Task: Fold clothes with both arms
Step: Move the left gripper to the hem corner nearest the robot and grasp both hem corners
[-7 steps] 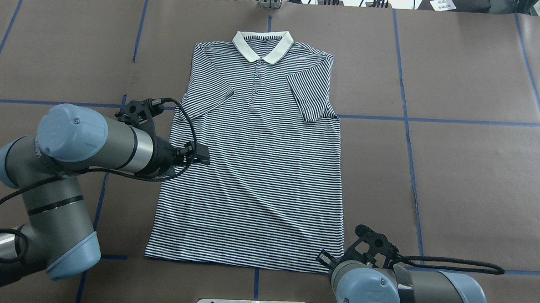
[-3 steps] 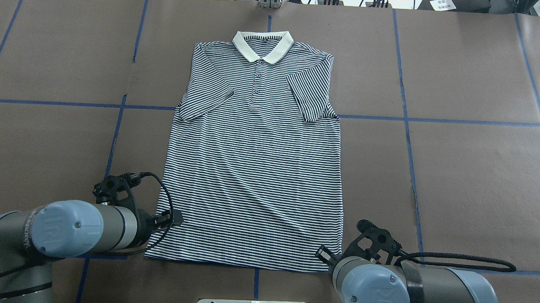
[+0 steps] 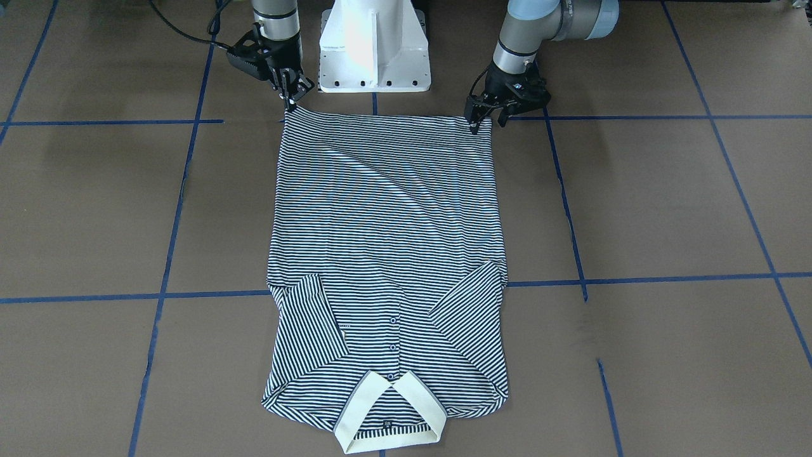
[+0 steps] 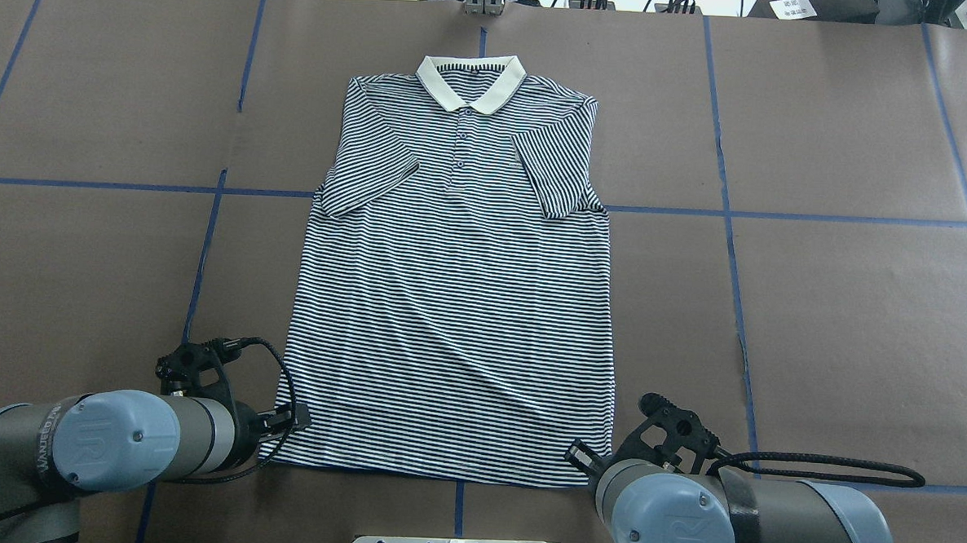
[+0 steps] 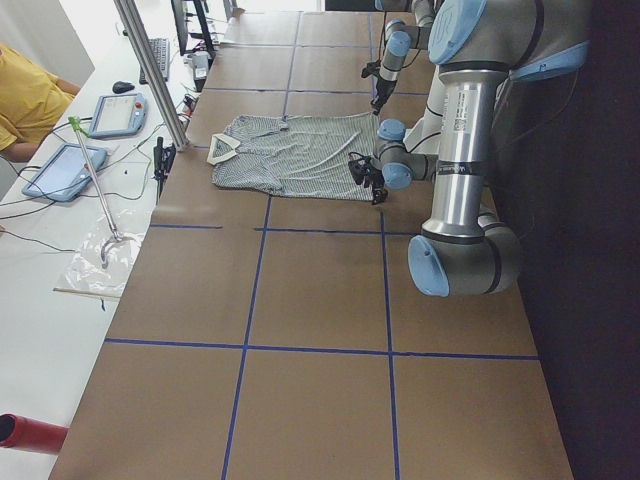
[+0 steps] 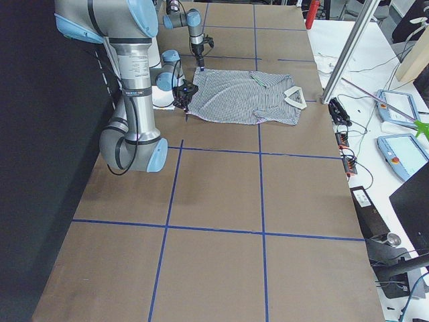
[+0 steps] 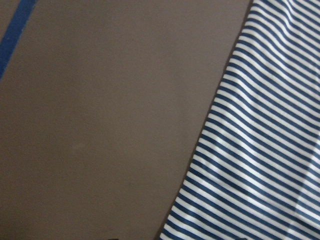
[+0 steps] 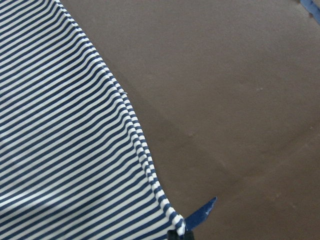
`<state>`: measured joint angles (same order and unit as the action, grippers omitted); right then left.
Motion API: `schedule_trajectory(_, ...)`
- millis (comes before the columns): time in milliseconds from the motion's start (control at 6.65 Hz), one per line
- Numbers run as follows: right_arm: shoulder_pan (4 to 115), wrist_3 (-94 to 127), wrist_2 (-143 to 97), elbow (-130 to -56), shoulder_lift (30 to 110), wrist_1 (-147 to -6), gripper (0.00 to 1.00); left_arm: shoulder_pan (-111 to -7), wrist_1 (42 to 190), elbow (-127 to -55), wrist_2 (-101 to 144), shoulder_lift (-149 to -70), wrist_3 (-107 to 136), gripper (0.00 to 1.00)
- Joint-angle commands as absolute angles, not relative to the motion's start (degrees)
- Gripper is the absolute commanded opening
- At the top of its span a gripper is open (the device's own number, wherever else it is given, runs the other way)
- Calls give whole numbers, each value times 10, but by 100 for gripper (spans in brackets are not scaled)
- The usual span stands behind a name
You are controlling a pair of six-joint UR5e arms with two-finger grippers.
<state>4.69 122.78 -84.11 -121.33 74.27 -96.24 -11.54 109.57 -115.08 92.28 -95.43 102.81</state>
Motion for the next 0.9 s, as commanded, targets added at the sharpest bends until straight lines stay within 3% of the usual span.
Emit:
schedule_trajectory(0, 47, 1228, -841, -1213, 743, -963, 0, -110, 1096, -1151, 924, -948, 1028, 10)
schedule_trajectory(150, 47, 1228, -841, -1213, 743, -962, 0, -111, 1096, -1157, 925, -948, 1027, 0)
schedule_trajectory(752, 46, 1228, -841, -1211, 743, -962, 0, -111, 1093, -1175, 929, -954, 1027, 0)
